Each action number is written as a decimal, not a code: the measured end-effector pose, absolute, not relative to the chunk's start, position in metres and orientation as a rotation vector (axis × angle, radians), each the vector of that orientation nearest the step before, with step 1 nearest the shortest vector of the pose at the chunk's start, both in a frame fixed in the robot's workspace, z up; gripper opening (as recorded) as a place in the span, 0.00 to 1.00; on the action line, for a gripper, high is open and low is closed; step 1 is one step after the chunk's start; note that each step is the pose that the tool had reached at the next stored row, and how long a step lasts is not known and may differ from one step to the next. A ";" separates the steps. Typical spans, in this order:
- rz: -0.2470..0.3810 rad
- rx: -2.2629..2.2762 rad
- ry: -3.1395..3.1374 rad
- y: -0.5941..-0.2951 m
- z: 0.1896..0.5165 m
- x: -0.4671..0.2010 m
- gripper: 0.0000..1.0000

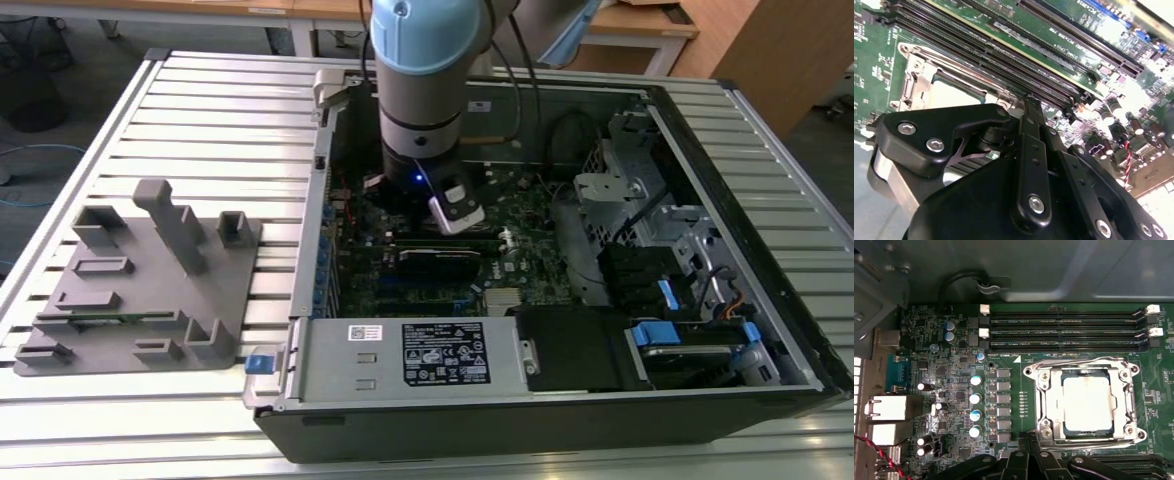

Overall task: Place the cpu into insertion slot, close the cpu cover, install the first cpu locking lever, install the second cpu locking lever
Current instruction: 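Install the second cpu locking lever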

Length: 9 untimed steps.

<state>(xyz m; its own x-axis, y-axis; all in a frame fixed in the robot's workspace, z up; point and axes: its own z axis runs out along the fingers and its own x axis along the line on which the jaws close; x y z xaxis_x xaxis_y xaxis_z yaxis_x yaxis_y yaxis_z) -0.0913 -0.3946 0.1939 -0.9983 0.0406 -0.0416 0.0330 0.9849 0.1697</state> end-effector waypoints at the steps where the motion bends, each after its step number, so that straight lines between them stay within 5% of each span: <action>1: 0.263 0.057 3.085 -0.395 0.194 -0.092 0.10; 9: 0.265 0.057 3.085 -0.395 0.192 -0.095 0.10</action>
